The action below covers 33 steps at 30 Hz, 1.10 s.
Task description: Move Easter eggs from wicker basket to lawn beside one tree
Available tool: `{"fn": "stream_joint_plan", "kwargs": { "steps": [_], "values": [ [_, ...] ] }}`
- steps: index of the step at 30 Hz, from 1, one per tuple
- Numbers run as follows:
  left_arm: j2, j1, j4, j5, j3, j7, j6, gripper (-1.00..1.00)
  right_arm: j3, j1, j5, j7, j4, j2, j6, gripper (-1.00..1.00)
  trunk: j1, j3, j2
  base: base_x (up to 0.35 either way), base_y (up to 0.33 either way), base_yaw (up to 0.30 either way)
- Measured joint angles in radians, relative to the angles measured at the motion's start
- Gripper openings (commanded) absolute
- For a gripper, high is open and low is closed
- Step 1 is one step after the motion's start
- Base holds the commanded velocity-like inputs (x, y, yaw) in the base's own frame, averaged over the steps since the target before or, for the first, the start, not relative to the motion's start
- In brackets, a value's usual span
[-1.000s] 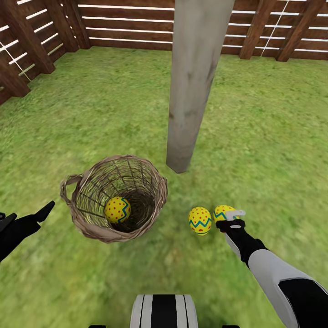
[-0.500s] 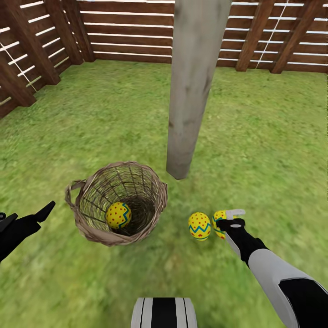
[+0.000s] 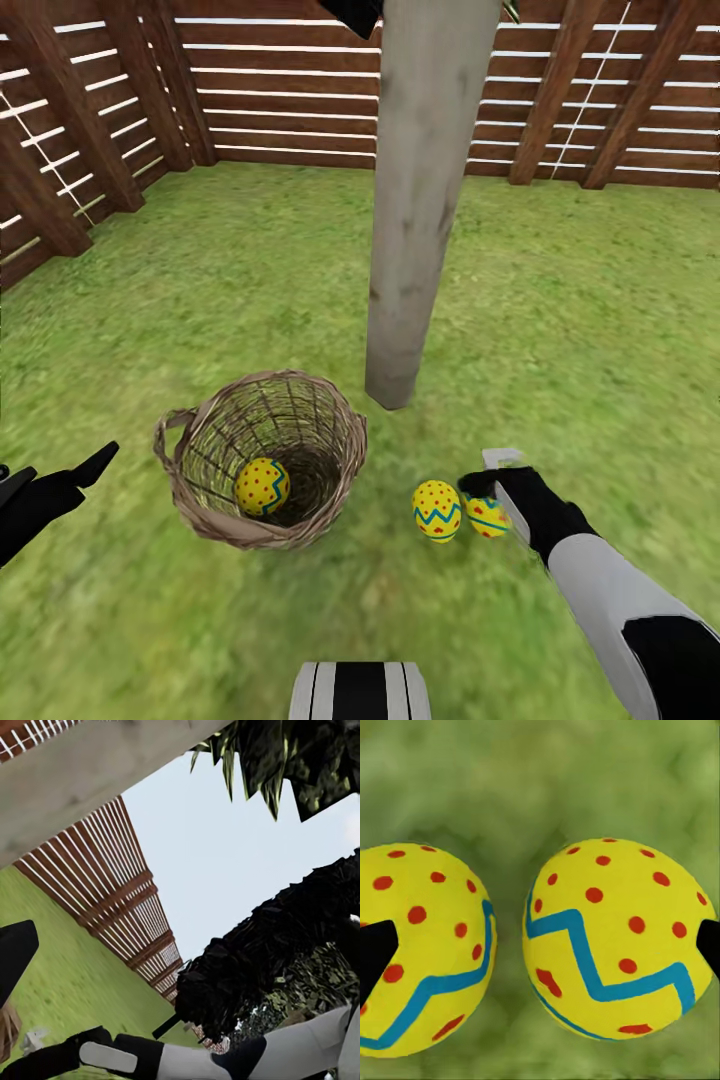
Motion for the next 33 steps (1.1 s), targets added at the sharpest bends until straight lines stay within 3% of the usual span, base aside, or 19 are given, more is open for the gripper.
{"fn": "stream_joint_plan", "kwargs": {
  "steps": [2, 4, 6, 8, 11, 20, 28, 33],
  "values": [
    [0.004, 0.0, 0.001, 0.0, 0.0, 0.0, 0.0, 1.0, -0.011, 0.0, -0.007, 0.163, -0.063, -0.033, 0.098, 1.0, -0.001, 0.008, 0.0, 0.0, 0.0, 0.0],
    [0.007, 0.0, 0.001, 0.001, 0.0, 0.0, 0.0, 1.0, -0.063, 0.001, -0.008, 0.328, -0.154, -0.09, 0.152, 1.0, -0.002, 0.016, 0.001, 0.0, 0.0, 0.0],
    [-0.004, 0.005, 0.012, 0.001, -0.011, 0.0, -0.009, 1.0, -0.069, 0.001, -0.013, 0.34, -0.161, -0.101, 0.161, 1.0, -0.002, 0.016, 0.001, 0.0, 0.0, 0.0],
    [-0.014, 0.01, 0.023, 0.001, -0.015, 0.003, -0.009, 1.0, -0.063, -0.007, -0.012, 0.34, -0.149, -0.09, 0.15, 1.0, -0.002, 0.016, 0.001, -0.019, 0.0, 0.0],
    [-0.014, 0.011, 0.04, 0.004, -0.014, 0.0, -0.009, 1.0, -0.064, -0.007, -0.012, 0.323, -0.133, -0.077, 0.134, 1.0, -0.002, 0.016, 0.001, -0.002, 0.0, 0.0],
    [-0.016, 0.011, 0.047, 0.006, -0.014, 0.0, -0.01, 1.0, -0.064, -0.008, -0.013, 0.276, -0.134, -0.077, 0.13, 1.0, -0.002, 0.016, 0.001, 0.0, 0.0, 0.0],
    [-0.003, 0.005, 0.057, -0.004, -0.024, 0.019, 0.005, 1.0, -0.063, -0.007, -0.013, 0.278, -0.134, -0.077, 0.13, 1.0, -0.005, 0.046, 0.003, -0.018, 0.0, 0.0],
    [0.001, 0.002, 0.053, -0.004, -0.037, 0.041, 0.008, 1.0, -0.065, -0.007, -0.013, 0.281, -0.137, -0.077, 0.13, 1.0, -0.007, 0.066, 0.004, -0.285, 0.0, 0.0]
  ]
}}
